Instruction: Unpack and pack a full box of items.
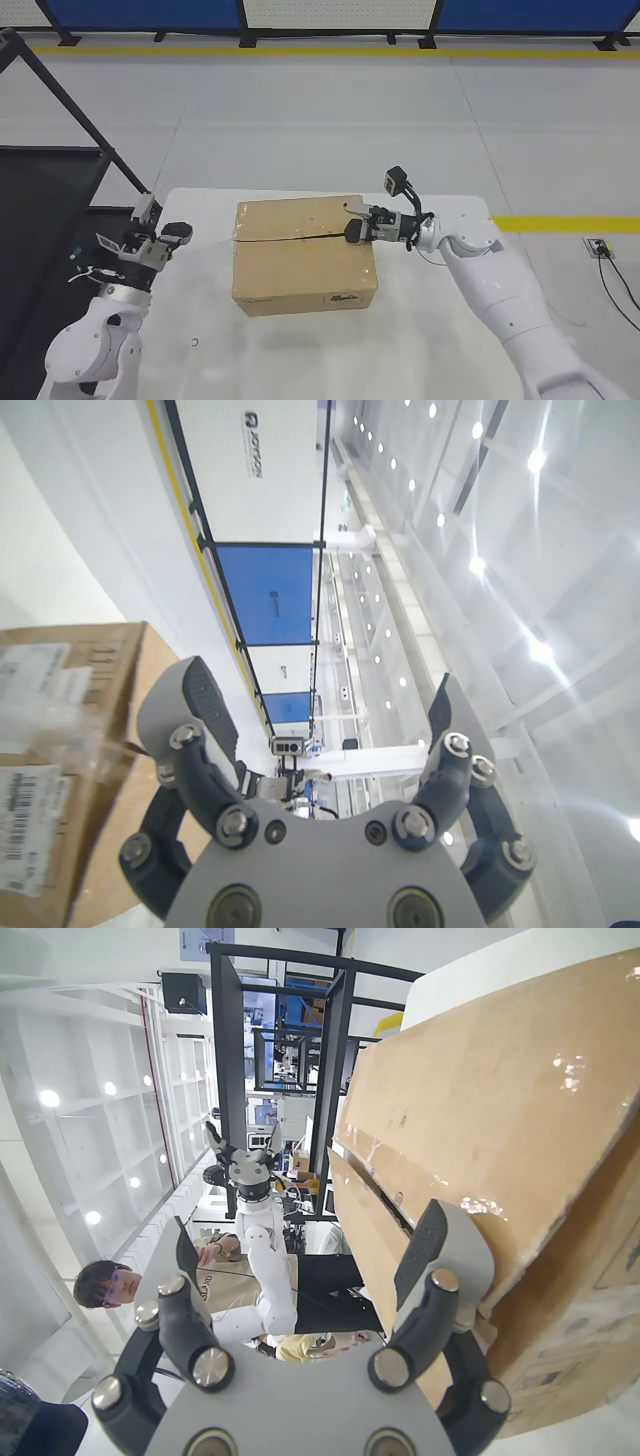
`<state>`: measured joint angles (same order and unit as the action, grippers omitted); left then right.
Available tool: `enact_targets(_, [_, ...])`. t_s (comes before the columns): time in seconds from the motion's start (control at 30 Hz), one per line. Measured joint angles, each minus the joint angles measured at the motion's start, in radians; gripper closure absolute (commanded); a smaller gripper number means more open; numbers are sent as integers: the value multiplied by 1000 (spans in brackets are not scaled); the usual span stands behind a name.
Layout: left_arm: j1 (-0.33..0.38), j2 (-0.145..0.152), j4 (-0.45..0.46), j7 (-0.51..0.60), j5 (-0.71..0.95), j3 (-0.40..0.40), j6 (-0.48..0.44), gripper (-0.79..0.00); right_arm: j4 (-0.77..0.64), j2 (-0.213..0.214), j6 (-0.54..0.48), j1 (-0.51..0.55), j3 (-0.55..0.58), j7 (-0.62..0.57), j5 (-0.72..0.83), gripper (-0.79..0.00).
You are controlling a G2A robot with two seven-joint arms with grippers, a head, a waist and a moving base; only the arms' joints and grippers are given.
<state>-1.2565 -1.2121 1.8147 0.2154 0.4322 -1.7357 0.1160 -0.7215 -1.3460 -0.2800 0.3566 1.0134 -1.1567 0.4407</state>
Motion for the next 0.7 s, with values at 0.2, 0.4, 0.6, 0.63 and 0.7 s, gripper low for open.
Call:
enact_targets(0.2, [-64,4,-75,22,-3,-38,22,-785,56,-20,-32,-36,-28,-15,12,-785])
enact_targets(0.4, [-44,5,-166,52,-38,6,26,-785,103,-38,-60,-66,-48,-30,20,-785])
enact_targets(0.6, [53,6,-288,149,-77,94,51,-785,139,-49,-80,-83,-55,-38,27,-785])
enact_targets(0.63, [68,6,-303,156,-87,109,53,-785,144,-50,-84,-84,-56,-39,28,-785])
enact_targets(0.7, [87,4,-322,159,-85,128,56,-785,150,-52,-88,-84,-57,-41,28,-785])
